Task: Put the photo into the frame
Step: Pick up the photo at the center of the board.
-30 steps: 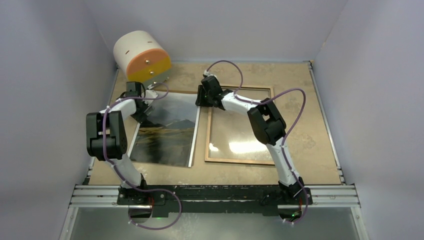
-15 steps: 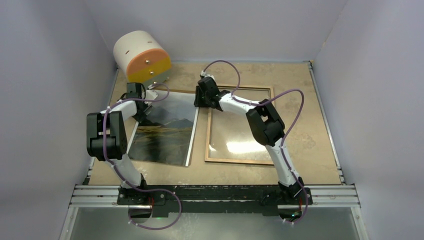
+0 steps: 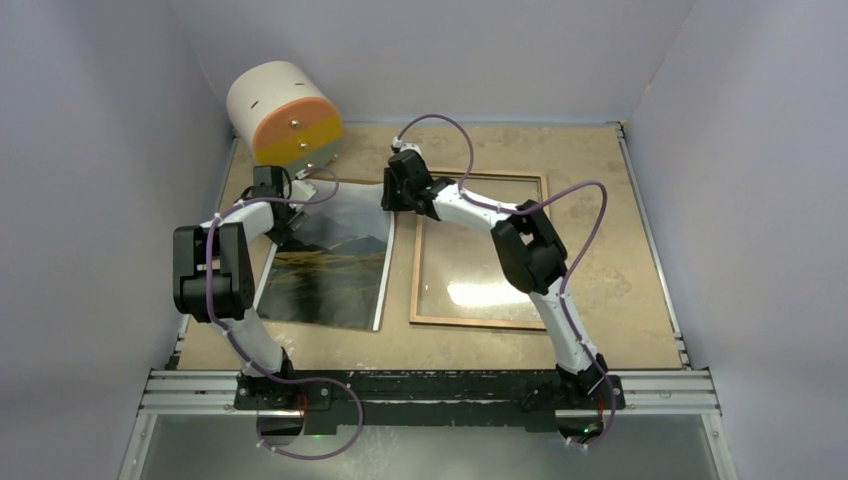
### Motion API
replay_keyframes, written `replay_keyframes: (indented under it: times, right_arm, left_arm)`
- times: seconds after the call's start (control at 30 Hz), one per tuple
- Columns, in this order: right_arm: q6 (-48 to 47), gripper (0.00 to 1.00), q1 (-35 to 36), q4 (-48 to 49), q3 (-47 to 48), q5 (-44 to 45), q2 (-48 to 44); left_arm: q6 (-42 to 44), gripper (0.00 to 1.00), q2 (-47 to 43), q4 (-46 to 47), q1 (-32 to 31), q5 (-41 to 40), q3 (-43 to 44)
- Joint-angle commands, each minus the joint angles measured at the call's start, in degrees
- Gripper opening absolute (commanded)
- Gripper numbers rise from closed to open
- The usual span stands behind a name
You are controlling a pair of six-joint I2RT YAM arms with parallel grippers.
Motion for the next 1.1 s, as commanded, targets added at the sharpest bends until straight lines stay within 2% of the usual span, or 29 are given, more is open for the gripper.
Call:
replay_keyframes:
  times: [0.0,0.27,0.5,0.53,0.63,0.73,0.87,0.97,1.0,1.07]
  right_arm:
    - [2.3,0.33,-0.7,0.4,0.8,-3.3,0.4]
    - [4.3,0.23,-2.4,4.4,-0.9,-7.3,1.7]
    - [5.4,0.01,-2.6,7.9,-2.3,-10.2,0.5]
    - [5.4,0.0,-2.7,8.1,-2.6,-10.5,-0.4]
    - [3.4,0.0,-2.9,10.1,-5.1,-9.9,-5.8]
    - [1.5,0.0,-3.6,12.6,-9.2,-7.7,-13.9]
    - [4.2,0.0,-8.2,12.3,-11.4,-14.8,-22.0]
    - [2.7,0.0,-12.7,7.0,-10.5,-16.7,-27.6]
    - [1.2,0.0,-13.8,3.2,-9.5,-14.7,-29.4]
    - [-3.0,0.0,-15.5,-4.4,-7.4,-8.0,-34.7]
  left_arm:
    - [0.0,0.73,2.7,-3.9,0.3,3.3,-3.1]
    - [0.6,0.73,2.0,-4.4,0.3,3.8,-3.3]
    - [0.3,0.73,1.1,-5.8,0.4,4.3,-2.1]
    - [0.0,0.74,0.9,-6.9,0.5,4.4,-1.4]
    - [-1.2,0.76,-0.9,-12.2,2.8,9.5,3.4]
    - [-3.5,0.81,-1.7,-18.9,7.3,15.6,12.4]
    - [-5.1,0.83,-2.2,-25.5,10.2,17.4,21.9]
    - [-6.2,0.85,-5.1,-25.6,10.5,17.9,23.0]
    - [-6.5,0.91,-5.9,-25.7,10.5,18.6,22.9]
    - [-7.0,0.93,-6.6,-26.1,10.5,20.0,22.6]
